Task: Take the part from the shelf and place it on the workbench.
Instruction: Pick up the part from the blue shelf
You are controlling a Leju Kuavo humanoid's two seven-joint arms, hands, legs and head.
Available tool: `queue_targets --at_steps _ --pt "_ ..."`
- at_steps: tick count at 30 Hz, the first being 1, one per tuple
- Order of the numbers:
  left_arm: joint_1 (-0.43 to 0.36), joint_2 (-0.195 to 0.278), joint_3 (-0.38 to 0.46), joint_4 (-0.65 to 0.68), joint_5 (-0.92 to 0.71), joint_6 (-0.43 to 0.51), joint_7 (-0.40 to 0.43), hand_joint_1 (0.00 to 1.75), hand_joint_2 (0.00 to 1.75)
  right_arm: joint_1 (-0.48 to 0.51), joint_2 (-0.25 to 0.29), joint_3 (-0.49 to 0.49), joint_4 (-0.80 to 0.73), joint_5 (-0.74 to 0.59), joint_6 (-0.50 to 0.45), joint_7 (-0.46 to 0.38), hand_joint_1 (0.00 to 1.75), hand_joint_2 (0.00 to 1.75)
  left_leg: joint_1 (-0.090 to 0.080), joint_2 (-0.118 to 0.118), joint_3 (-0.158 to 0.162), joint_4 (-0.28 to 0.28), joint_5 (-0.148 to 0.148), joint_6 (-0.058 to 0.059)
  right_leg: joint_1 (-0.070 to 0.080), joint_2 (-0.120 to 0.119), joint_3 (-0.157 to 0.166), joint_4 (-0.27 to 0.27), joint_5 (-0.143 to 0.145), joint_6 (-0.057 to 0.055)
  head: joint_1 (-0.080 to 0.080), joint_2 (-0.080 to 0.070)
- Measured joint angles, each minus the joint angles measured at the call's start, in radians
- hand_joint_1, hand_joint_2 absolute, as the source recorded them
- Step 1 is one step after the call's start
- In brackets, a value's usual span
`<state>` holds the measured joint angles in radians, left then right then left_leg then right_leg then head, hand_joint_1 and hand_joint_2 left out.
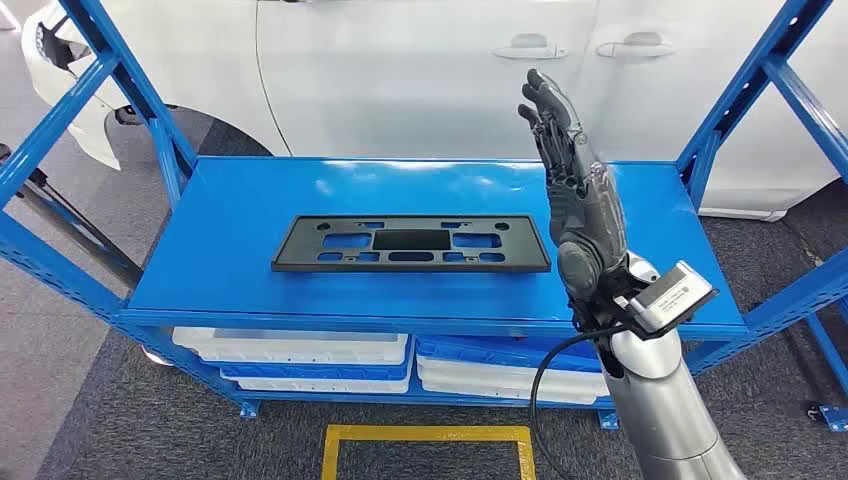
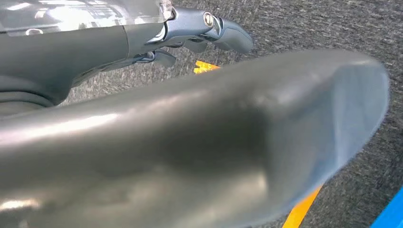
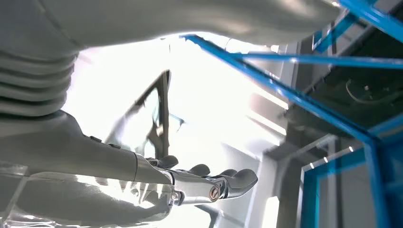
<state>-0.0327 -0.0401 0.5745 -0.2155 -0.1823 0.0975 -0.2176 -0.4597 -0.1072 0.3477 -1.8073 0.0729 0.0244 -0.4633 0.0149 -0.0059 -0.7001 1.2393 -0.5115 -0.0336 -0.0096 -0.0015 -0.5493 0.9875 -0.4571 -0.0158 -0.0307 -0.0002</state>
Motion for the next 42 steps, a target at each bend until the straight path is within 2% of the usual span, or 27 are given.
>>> queue_targets --at_steps 2,3,4,8,10,12,13,14,15,16,17,18,19,20,23,25,26,28,29,30,31,33,35,37,39,41,42 --pt "0.0 0.0 0.001 0.0 0.0 0.0 -0.001 0.0 0.0 -0.005 -0.002 0.0 0.007 -0.019 0.015 0.007 0.0 0.0 0.001 0.002 0.035 -0.089 0.049 0.002 -0.001 0.0 0.008 0.003 -0.009 0.004 0.0 0.0" --pt "0.0 0.0 0.002 0.0 0.0 0.001 -0.002 0.0 0.0 -0.01 -0.005 0.0 0.016 -0.039 0.03 0.013 0.0 0.0 0.0 0.003 0.064 -0.156 0.079 0.005 0.001 0.0 0.014 0.006 -0.016 0.008 0.0 0.0" --pt "-0.001 0.0 0.003 0.0 -0.001 0.001 -0.004 0.0 0.0 -0.016 -0.007 0.001 0.023 -0.056 0.043 0.02 0.0 0.0 -0.002 0.003 0.084 -0.201 0.094 0.011 0.002 0.001 0.017 0.008 -0.022 0.014 0.0 0.0" --pt "0.0 0.0 0.007 0.0 -0.003 0.0 -0.006 0.0 0.0 -0.029 -0.019 0.004 0.048 -0.087 0.067 0.033 0.0 0.0 -0.004 0.0 0.1 -0.229 0.083 0.039 0.004 0.0 0.02 0.009 -0.035 0.035 0.002 0.0" --pt "0.0 0.0 0.007 0.0 -0.003 -0.002 -0.007 0.0 0.0 -0.034 -0.023 0.006 0.054 -0.088 0.067 0.032 0.0 0.0 -0.001 0.0 0.108 -0.236 0.081 0.051 0.002 0.001 -0.007 0.069 -0.067 0.044 0.005 0.0" --pt "-0.001 0.0 0.008 0.0 -0.003 -0.002 -0.007 0.0 0.0 -0.035 -0.027 0.01 0.061 -0.087 0.066 0.03 0.0 0.0 -0.001 0.0 0.114 -0.238 0.075 0.058 0.0 0.001 -0.086 0.209 -0.121 0.049 0.008 0.0" --pt "-0.001 0.0 0.01 0.0 -0.003 -0.002 -0.007 0.0 0.0 -0.034 -0.028 0.012 0.064 -0.085 0.066 0.03 0.0 0.44 -0.002 -0.001 0.117 -0.238 0.072 0.06 -0.001 0.001 -0.13 0.278 -0.139 0.05 0.008 0.0" --pt "-0.001 0.0 0.011 0.0 -0.003 -0.002 -0.007 0.0 0.0 -0.032 -0.029 0.014 0.068 -0.085 0.065 0.03 0.0 0.87 -0.003 -0.001 0.122 -0.237 0.067 0.061 -0.001 0.001 -0.161 0.317 -0.137 0.05 0.009 0.0" --pt "-0.001 0.0 0.012 0.0 -0.003 -0.002 -0.007 0.0 0.0 -0.031 -0.03 0.016 0.071 -0.084 0.065 0.03 0.0 1.31 -0.004 -0.002 0.13 -0.237 0.061 0.061 -0.001 0.001 -0.173 0.317 -0.114 0.048 0.009 0.0" --pt "0.0 -0.001 0.014 0.0 -0.003 -0.002 -0.007 0.0 0.0 -0.031 -0.03 0.017 0.074 -0.083 0.064 0.029 0.0 1.75 -0.005 -0.004 0.139 -0.237 0.055 0.06 -0.001 0.001 -0.163 0.272 -0.071 0.045 0.009 0.0" --pt "0.0 -0.001 0.015 0.0 -0.003 -0.002 -0.006 0.0 0.0 -0.031 -0.03 0.019 0.075 -0.078 0.062 0.029 0.0 1.75 -0.005 -0.005 0.15 -0.237 0.048 0.058 0.0 0.001 -0.138 0.199 -0.019 0.04 0.01 0.0" --pt "0.0 -0.002 0.016 0.001 -0.003 -0.001 -0.006 0.0 0.0 -0.031 -0.031 0.021 0.076 -0.068 0.055 0.027 0.0 1.75 -0.007 -0.006 0.158 -0.236 0.041 0.054 0.003 0.001 -0.11 0.127 0.02 0.034 0.01 0.0" --pt "-0.001 -0.003 0.017 0.001 -0.004 0.0 -0.006 0.0 0.0 -0.032 -0.032 0.022 0.077 -0.054 0.046 0.024 0.0 1.75 -0.009 -0.007 0.163 -0.235 0.035 0.05 0.006 0.001 -0.088 0.068 0.045 0.028 0.01 0.0" --pt "-0.002 -0.004 0.019 0.002 -0.005 0.002 -0.006 0.0 0.0 -0.03 -0.032 0.025 0.078 -0.025 0.028 0.018 0.0 1.75 -0.01 -0.008 0.164 -0.234 0.031 0.045 0.009 0.001 -0.077 0.036 0.053 0.023 0.01 0.0" --pt "-0.003 -0.004 0.022 0.002 -0.014 0.011 -0.005 0.0 0.0 -0.021 -0.032 0.048 0.08 0.175 -0.09 0.0 0.0 1.75 -0.009 -0.006 0.168 -0.24 0.023 0.028 0.009 0.003 -0.07 0.019 0.044 0.012 0.009 0.0" --pt "-0.004 -0.005 0.022 0.002 -0.026 0.017 -0.001 0.0 0.0 -0.014 -0.031 0.085 0.09 0.361 -0.175 0.007 0.0 1.75 -0.009 -0.003 0.16 -0.208 -0.001 0.018 0.002 0.002 -0.056 0.006 0.043 0.002 0.007 0.0" --pt "-0.005 -0.005 0.023 0.002 -0.032 0.019 0.002 0.0 0.0 -0.011 -0.03 0.112 0.102 0.448 -0.207 0.015 0.0 1.75 -0.008 -0.002 0.139 -0.162 -0.024 0.014 0.0 0.002 -0.05 0.001 0.042 -0.002 0.006 0.0" --pt "-0.006 -0.006 0.023 0.002 -0.041 0.021 0.007 0.0 0.0 -0.006 -0.026 0.179 0.142 0.593 -0.261 0.03 0.0 1.75 -0.005 -0.002 0.064 -0.025 -0.078 0.006 0.003 0.001 -0.045 0.0 0.037 -0.009 0.004 0.0" --pt "-0.006 -0.006 0.023 0.002 -0.045 0.021 0.008 0.0 0.0 -0.002 -0.024 0.217 0.167 0.654 -0.286 0.037 0.0 1.75 -0.004 -0.002 0.029 0.027 -0.09 0.004 0.004 0.001 -0.044 0.001 0.035 -0.011 0.004 0.0" --pt "-0.005 -0.006 0.024 0.002 -0.048 0.022 0.009 0.0 0.0 0.0 -0.022 0.254 0.191 0.704 -0.31 0.043 0.0 1.75 -0.003 -0.002 0.011 0.046 -0.081 0.002 0.005 0.002 -0.042 0.003 0.032 -0.011 0.004 0.0" --pt "-0.005 -0.006 0.024 0.002 -0.05 0.022 0.009 0.0 0.0 -0.001 -0.02 0.289 0.213 0.744 -0.328 0.048 0.0 1.75 -0.003 -0.001 0.013 0.023 -0.053 0.003 0.006 0.002 -0.04 0.004 0.029 -0.011 0.004 0.0" --pt "-0.005 -0.005 0.025 0.002 -0.053 0.022 0.007 0.0 0.0 -0.013 -0.018 0.355 0.254 0.795 -0.345 0.055 0.0 1.75 -0.004 0.0 0.066 -0.112 0.03 0.01 0.007 0.003 -0.032 0.007 0.021 -0.008 0.005 0.0" --pt "-0.006 -0.005 0.027 0.002 -0.055 0.021 0.005 0.0 0.0 -0.031 -0.017 0.409 0.287 0.813 -0.34 0.059 0.0 1.75 -0.008 0.001 0.112 -0.22 0.072 0.021 0.011 0.003 -0.029 0.011 0.015 -0.002 0.005 0.0" --pt "-0.005 -0.005 0.029 0.002 -0.055 0.021 0.004 0.0 0.0 -0.049 -0.017 0.448 0.31 0.808 -0.32 0.063 0.0 1.75 -0.013 0.0 0.119 -0.241 0.073 0.029 0.013 0.003 -0.031 0.01 0.014 0.007 0.005 0.0" --pt "-0.003 -0.006 0.031 0.002 -0.056 0.02 0.005 0.0 0.0 -0.067 -0.019 0.475 0.327 0.789 -0.294 0.066 0.0 1.75 -0.007 0.0 0.124 -0.249 0.077 0.04 0.013 0.002 -0.032 0.016 0.007 0.017 0.005 0.0" --pt "-0.003 -0.006 0.032 0.002 -0.056 0.02 0.005 0.0 0.0 -0.087 -0.023 0.493 0.338 0.772 -0.275 0.067 0.0 1.75 0.0 0.001 0.132 -0.26 0.081 0.049 0.012 0.003 -0.057 0.076 -0.031 0.027 0.01 0.0" --pt "-0.003 -0.006 0.033 0.002 -0.056 0.02 0.005 0.0 0.0 -0.094 -0.026 0.501 0.343 0.767 -0.27 0.067 0.0 1.75 -0.001 0.001 0.134 -0.261 0.081 0.052 0.009 0.003 -0.088 0.142 -0.063 0.031 0.012 0.0"
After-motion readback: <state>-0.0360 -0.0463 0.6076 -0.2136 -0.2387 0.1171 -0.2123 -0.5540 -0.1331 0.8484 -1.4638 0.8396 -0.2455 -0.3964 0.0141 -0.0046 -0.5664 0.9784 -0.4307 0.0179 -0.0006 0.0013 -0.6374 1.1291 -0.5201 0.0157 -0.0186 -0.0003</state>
